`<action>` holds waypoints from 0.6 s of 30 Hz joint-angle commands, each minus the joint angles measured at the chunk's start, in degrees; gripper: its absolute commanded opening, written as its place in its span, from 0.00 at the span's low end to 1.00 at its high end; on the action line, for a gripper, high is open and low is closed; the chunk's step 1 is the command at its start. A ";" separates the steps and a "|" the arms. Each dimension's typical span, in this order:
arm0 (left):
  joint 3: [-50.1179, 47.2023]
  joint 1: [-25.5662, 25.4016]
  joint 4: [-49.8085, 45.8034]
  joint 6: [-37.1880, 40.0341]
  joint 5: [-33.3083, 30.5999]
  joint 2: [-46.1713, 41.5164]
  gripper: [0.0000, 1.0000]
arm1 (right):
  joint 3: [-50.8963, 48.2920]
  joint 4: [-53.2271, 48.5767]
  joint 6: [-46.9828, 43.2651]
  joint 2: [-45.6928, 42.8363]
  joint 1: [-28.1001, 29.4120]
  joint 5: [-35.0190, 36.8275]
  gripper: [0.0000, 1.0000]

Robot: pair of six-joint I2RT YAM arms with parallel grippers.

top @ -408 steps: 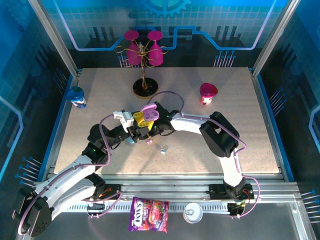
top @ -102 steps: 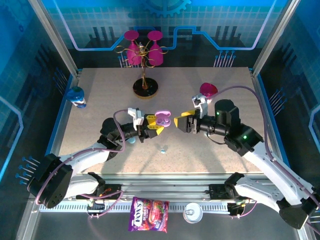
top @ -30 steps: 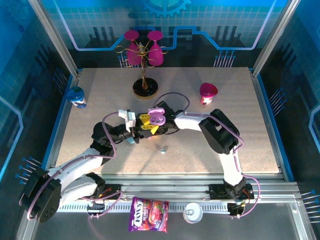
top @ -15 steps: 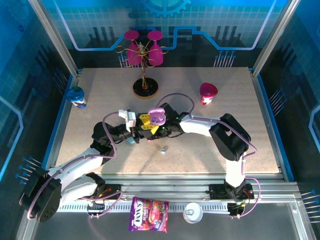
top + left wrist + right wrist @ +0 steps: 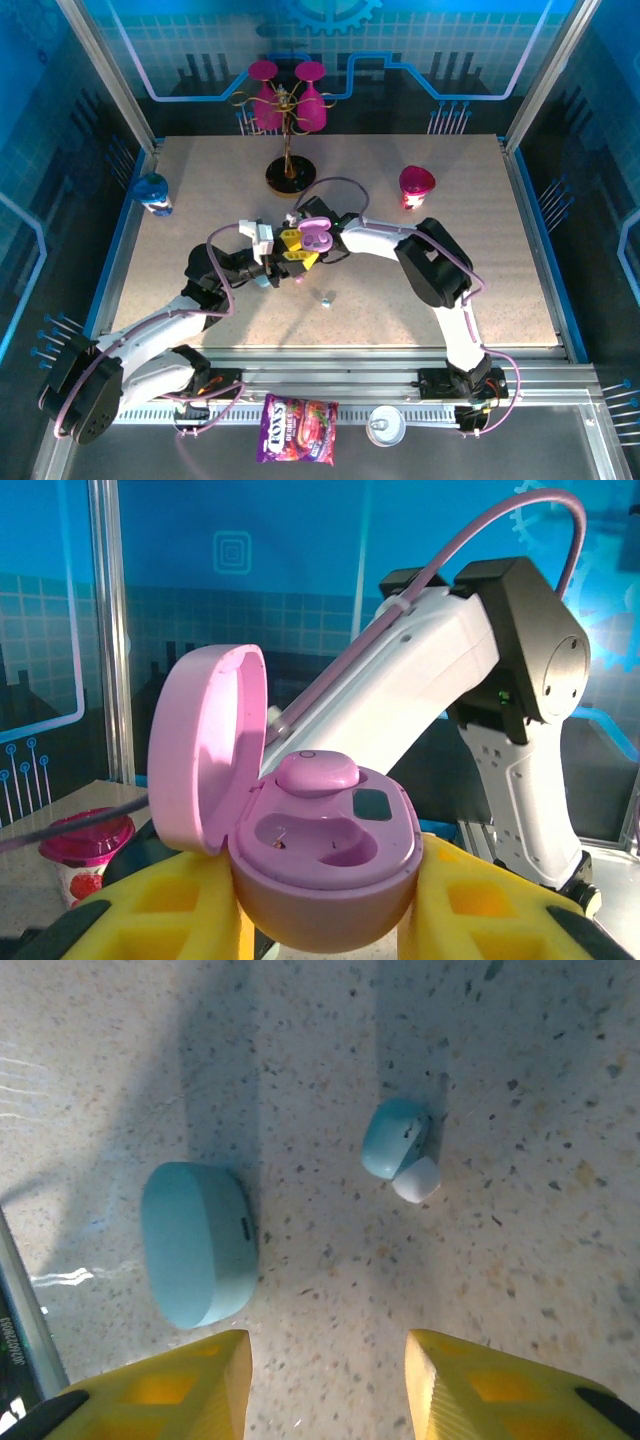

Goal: Insert the wireless bluetooth earbuds into the charging case

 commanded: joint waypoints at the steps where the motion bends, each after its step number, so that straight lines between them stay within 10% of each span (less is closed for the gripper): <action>1: -0.43 -0.58 0.25 0.74 -0.38 -1.15 0.29 | 1.30 -0.73 -0.18 1.94 0.71 -3.09 0.44; 18: 0.91 -1.43 -0.07 1.54 -0.38 0.40 0.29 | -14.06 3.47 1.62 -9.45 1.33 -1.87 0.43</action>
